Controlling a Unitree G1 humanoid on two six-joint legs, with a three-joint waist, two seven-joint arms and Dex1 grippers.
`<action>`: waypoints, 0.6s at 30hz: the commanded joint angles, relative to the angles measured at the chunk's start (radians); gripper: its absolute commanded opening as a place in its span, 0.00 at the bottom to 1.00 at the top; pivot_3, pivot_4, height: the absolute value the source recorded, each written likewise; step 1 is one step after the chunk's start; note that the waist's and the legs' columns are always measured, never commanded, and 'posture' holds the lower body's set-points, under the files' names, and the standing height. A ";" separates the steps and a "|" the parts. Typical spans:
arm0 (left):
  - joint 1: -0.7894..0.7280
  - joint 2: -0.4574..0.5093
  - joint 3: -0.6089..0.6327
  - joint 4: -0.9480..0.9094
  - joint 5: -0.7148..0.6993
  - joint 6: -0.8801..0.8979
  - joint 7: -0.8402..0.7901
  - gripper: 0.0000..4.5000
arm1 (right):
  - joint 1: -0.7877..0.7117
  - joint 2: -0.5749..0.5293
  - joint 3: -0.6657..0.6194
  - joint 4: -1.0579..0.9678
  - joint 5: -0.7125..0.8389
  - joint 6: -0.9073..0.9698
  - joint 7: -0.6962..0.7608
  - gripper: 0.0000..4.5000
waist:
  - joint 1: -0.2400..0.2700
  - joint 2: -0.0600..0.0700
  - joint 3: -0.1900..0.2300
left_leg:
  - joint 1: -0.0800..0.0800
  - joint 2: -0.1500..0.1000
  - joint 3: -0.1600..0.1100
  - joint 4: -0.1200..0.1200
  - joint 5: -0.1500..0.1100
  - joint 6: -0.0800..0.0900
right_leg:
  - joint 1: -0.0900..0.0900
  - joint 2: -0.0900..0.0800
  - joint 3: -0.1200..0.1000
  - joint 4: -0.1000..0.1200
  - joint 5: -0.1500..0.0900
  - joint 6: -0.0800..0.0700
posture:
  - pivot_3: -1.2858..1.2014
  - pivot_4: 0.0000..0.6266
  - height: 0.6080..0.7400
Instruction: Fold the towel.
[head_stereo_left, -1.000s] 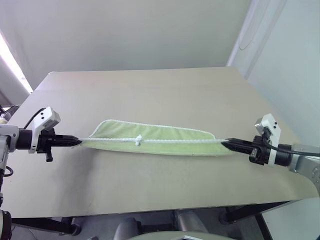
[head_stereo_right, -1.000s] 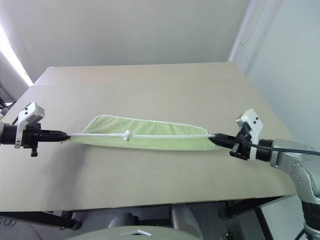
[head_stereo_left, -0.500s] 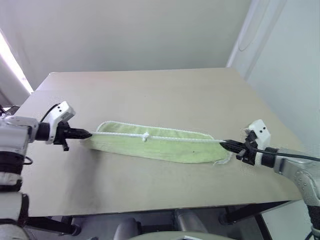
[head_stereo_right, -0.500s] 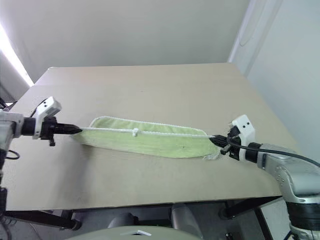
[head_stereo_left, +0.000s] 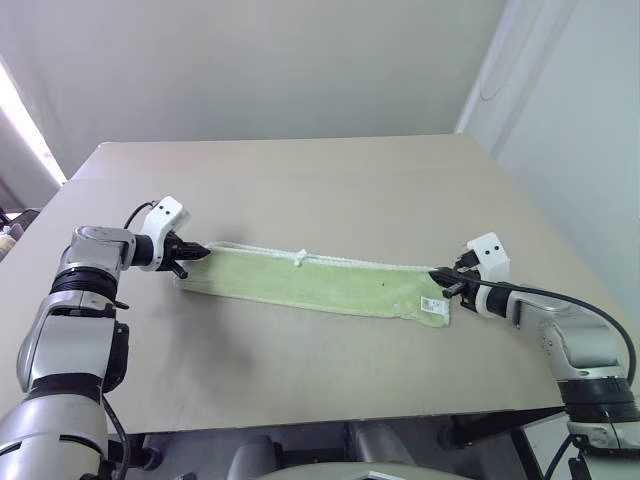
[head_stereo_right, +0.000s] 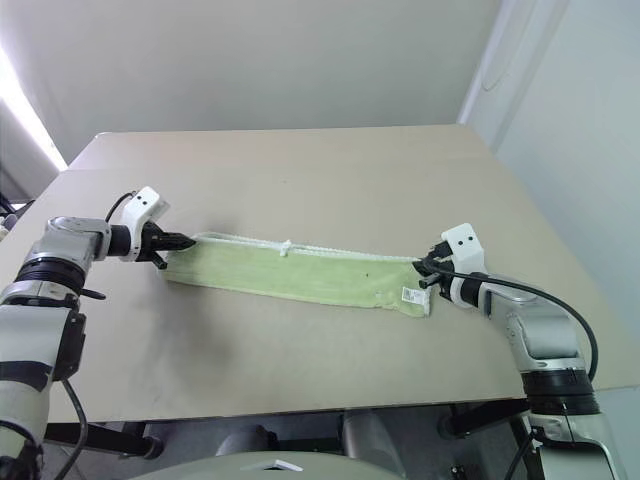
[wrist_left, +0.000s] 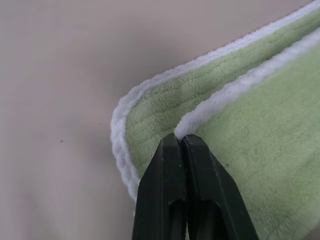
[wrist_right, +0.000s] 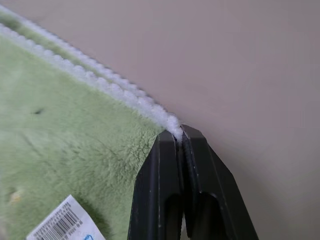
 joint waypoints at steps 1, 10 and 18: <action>-0.042 -0.016 0.036 0.029 0.006 -0.029 0.084 0.00 | -0.044 0.013 -0.007 0.033 -0.034 -0.027 -0.030 0.01 | 0.000 0.000 0.000 | 0.000 0.000 0.000 0.000 0.000 0.000 | 0.000 0.000 0.000 0.000 0.000 0.000 | 0.52 0.00 0.79; -0.058 -0.062 0.064 0.068 0.019 -0.068 0.196 0.00 | -0.064 0.022 0.018 0.096 -0.079 -0.029 -0.039 0.01 | 0.000 0.000 0.000 | 0.000 0.000 0.000 0.000 0.000 0.000 | 0.000 0.000 0.000 0.000 0.002 0.003 | 0.52 0.00 0.79; -0.035 -0.082 0.093 0.080 0.017 -0.088 0.262 0.30 | -0.068 0.040 0.020 0.093 -0.080 -0.036 -0.035 0.00 | -0.001 0.000 0.000 | 0.000 0.000 0.000 0.000 0.000 0.000 | 0.000 0.000 0.000 0.000 0.002 0.003 | 0.52 0.00 0.79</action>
